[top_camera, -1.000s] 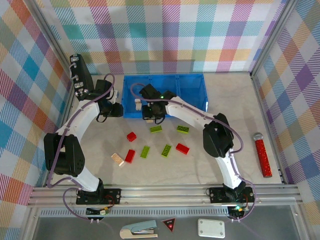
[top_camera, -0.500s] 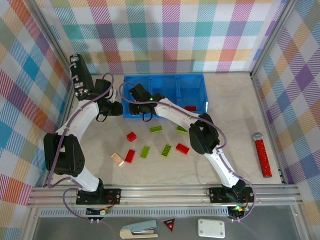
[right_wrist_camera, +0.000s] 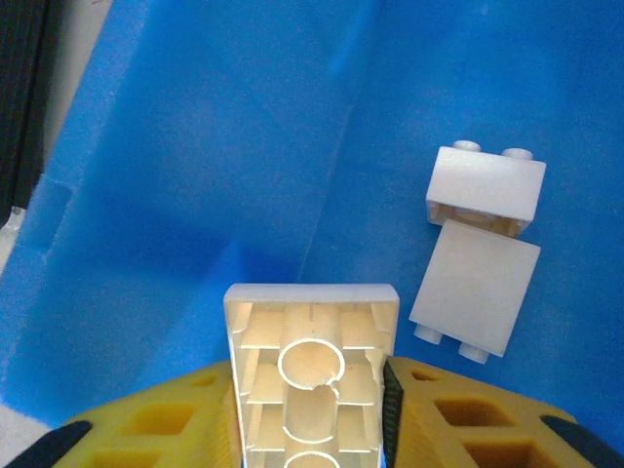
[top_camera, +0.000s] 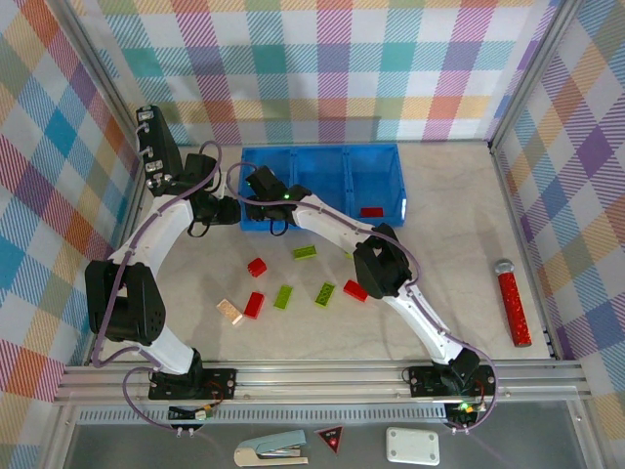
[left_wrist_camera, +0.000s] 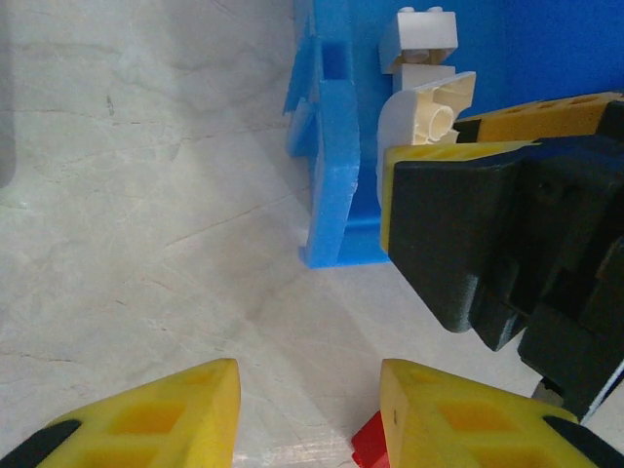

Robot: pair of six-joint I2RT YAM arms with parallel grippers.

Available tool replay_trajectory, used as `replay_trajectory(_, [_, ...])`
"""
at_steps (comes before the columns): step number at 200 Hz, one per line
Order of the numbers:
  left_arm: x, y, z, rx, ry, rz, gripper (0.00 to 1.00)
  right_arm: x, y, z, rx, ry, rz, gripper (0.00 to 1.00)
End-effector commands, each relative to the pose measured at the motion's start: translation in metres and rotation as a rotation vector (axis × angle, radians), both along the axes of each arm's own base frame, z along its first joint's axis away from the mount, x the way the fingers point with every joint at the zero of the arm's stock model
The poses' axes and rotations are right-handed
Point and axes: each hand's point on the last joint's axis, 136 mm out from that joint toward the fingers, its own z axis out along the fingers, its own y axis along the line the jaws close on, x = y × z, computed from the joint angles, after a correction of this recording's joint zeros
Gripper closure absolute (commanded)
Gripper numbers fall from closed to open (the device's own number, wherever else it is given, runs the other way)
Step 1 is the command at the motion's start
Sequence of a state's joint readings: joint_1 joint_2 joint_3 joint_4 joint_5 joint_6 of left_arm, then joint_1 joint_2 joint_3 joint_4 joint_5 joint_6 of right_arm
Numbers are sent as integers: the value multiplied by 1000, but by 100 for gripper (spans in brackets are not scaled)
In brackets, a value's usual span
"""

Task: Sort the legos into containers by color
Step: Place the lego in the container.

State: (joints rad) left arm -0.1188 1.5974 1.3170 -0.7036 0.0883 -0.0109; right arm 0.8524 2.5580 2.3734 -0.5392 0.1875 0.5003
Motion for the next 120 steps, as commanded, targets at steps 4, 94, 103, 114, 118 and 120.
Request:
replay_trajectory(4, [-3,1,5,-24,-7,12,58,5,8,18,42,-38,-5,57])
replay_trajectory(94, [-4,1,6,-24,-11,10,58,-3,5,44,37,-54,23,56])
replay_trajectory(103, [-4,1,7,-24,-12,10,58,-6,5,47,35,-49,29,56])
replay_trajectory(114, [-4,1,6,-24,-10,9,58,-10,2,49,27,-37,34,56])
replay_trajectory(118, [-4,1,6,-24,-10,9,58,-12,1,49,22,-29,35,56])
replay_trajectory(120, [-4,1,7,-24,-11,9,58,-13,1,49,19,-26,37,56])
